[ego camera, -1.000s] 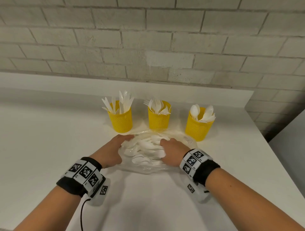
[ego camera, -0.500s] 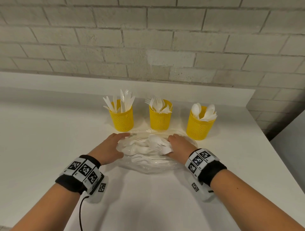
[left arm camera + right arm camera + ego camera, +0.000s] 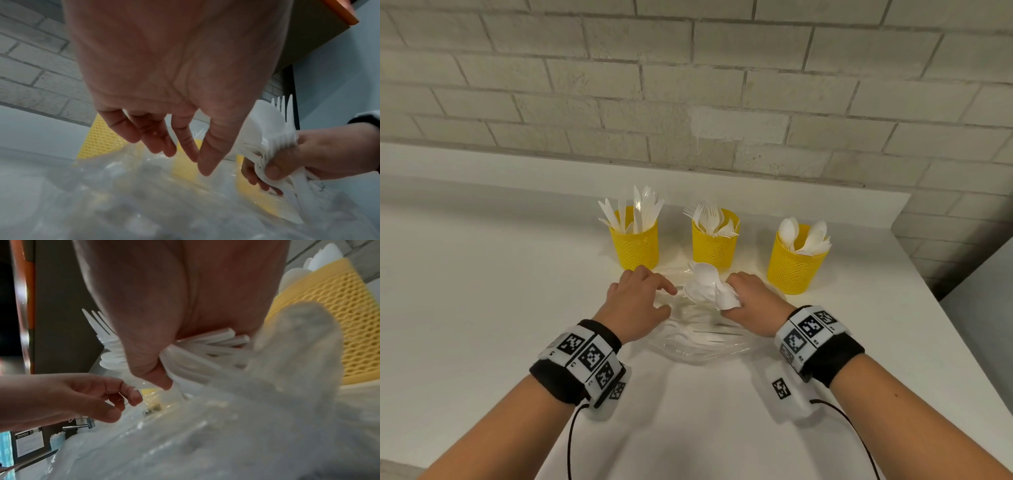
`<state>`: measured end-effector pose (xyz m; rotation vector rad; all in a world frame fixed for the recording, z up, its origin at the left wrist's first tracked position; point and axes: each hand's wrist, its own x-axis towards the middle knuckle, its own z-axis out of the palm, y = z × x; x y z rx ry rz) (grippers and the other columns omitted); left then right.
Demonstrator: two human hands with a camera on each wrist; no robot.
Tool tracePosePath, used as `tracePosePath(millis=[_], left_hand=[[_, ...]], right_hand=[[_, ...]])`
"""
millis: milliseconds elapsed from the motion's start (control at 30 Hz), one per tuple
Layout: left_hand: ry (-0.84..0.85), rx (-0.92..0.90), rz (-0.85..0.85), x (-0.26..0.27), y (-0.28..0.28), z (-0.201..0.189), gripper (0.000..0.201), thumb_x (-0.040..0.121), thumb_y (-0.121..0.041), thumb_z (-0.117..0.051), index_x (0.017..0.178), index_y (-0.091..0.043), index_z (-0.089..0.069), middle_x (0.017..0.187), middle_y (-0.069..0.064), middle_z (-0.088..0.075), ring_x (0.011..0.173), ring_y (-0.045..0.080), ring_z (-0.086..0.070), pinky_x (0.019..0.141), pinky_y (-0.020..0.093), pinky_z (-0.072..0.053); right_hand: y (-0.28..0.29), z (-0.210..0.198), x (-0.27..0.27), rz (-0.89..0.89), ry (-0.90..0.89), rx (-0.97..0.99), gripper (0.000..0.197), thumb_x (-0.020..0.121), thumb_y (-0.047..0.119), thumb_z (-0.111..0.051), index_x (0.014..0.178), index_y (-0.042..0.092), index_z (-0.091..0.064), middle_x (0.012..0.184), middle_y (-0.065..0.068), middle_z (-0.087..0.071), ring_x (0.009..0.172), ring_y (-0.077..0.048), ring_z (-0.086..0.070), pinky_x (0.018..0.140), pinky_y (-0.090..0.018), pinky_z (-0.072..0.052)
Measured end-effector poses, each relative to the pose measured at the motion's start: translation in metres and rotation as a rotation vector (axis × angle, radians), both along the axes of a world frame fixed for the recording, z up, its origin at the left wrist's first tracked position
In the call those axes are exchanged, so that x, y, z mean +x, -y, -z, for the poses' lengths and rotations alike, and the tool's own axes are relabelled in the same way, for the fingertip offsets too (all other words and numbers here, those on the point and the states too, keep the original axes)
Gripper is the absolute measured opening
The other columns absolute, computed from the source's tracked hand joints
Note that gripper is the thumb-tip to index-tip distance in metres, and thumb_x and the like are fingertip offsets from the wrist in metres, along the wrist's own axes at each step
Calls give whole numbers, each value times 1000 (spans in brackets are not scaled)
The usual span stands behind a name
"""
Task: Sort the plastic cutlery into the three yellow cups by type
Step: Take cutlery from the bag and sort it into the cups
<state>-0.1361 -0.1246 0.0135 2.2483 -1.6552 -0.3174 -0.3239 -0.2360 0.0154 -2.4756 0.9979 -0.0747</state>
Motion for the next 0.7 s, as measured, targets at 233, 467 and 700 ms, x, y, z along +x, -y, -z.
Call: tracePosePath(millis=[233,467,700], left_hand=[[-131,25,149,-16,2,-2,39,81,-37,-67,118,-35,-55,105,-11,-46,105,13,-44,94,30,-38],[-453,-6,274,-44,15,-25,50,77,-43,-73,119,-28,-52,108,-17,-60,96,-1,-56,77,3,-39],[-708,-237,281,-60,19,-15,60,83,-11,-69,126,-37,-36,121,-17,-56,109,-14,-52,88,3,-39]], right_hand=[[-3,-14,3,93,446,250,27,92,16,-55,112,16,-36,79,-3,-56,64,-17,-53,57,-21,-42],[-15,-31,20,163,830,414,28,96,26,-51,95,1,-65,87,-7,-66,76,-11,-61,70,-14,-47],[-28,-4,26,241,853,640,34,95,35,-50,122,19,-61,116,3,-67,108,-4,-61,90,-12,-47]])
